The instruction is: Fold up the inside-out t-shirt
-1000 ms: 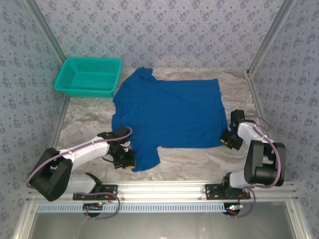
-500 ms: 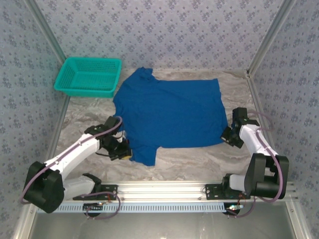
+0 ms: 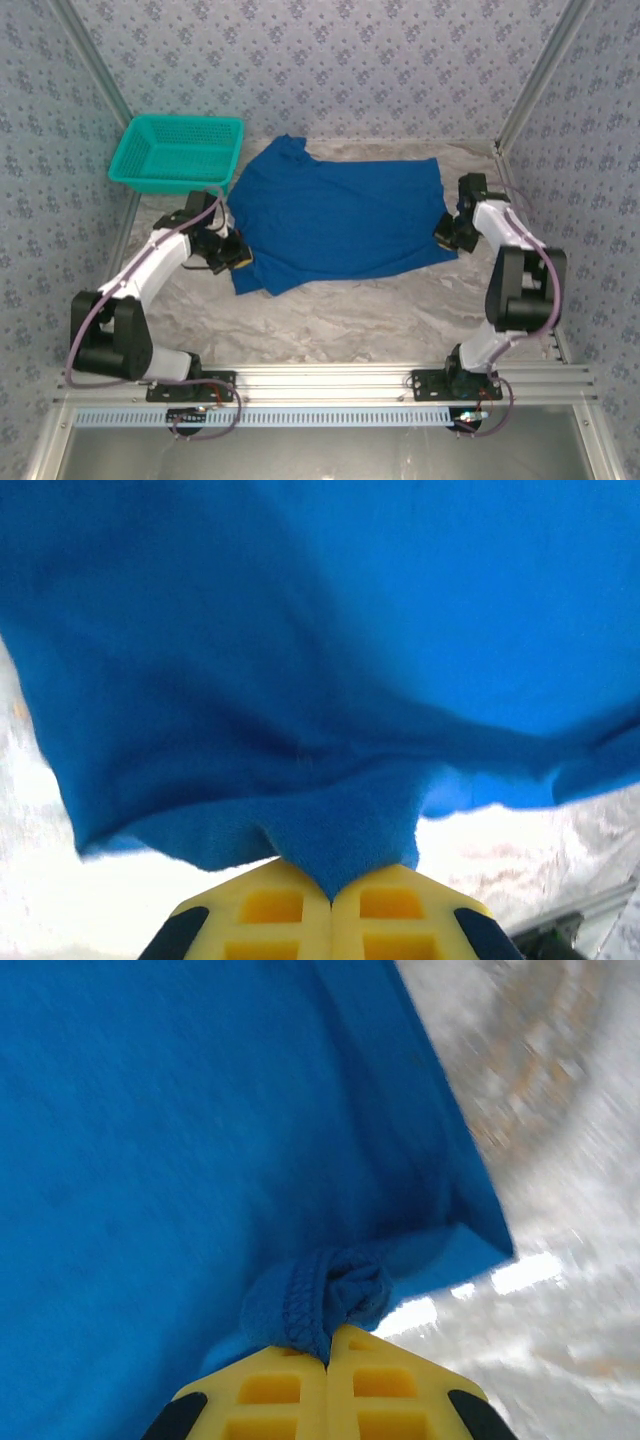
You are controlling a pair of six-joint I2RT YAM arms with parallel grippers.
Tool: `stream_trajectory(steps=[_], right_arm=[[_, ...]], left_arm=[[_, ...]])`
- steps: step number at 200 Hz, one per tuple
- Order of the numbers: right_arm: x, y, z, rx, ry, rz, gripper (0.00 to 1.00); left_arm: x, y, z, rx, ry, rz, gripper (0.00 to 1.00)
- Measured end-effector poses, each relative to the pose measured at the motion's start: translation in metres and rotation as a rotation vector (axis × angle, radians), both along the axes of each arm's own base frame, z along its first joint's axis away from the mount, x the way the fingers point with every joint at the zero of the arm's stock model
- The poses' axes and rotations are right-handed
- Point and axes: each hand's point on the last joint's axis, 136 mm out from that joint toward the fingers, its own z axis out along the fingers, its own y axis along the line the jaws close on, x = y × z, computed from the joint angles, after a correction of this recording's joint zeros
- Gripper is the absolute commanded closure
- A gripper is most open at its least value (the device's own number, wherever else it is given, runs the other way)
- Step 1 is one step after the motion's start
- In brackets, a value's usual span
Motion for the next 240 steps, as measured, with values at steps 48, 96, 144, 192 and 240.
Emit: stream_trajectory(steps=[48, 96, 144, 192, 240], right_arm=[[0.080, 0.006, -0.008, 0.058, -0.051, 0.039, 1.00], [0.102, 0.010, -0.021, 0.078, -0.045, 0.054, 1.00], [0.103, 0.008, -0.023, 0.064, -0.033, 0.067, 1.00], [0.101, -0.002, -0.023, 0.054, -0.025, 0.054, 1.00], [0.102, 0.000, -0.023, 0.047, -0.029, 0.059, 1.00]], left_arm=[[0.093, -0.005, 0.014, 0.014, -0.142, 0.004, 1.00], [0.129, -0.004, -0.007, 0.040, -0.133, -0.002, 1.00], [0.155, -0.002, 0.001, 0.031, -0.165, 0.010, 1.00], [0.177, -0.005, 0.023, 0.016, -0.229, 0.011, 1.00], [0.185, -0.007, -0.014, 0.023, -0.159, 0.009, 1.00]])
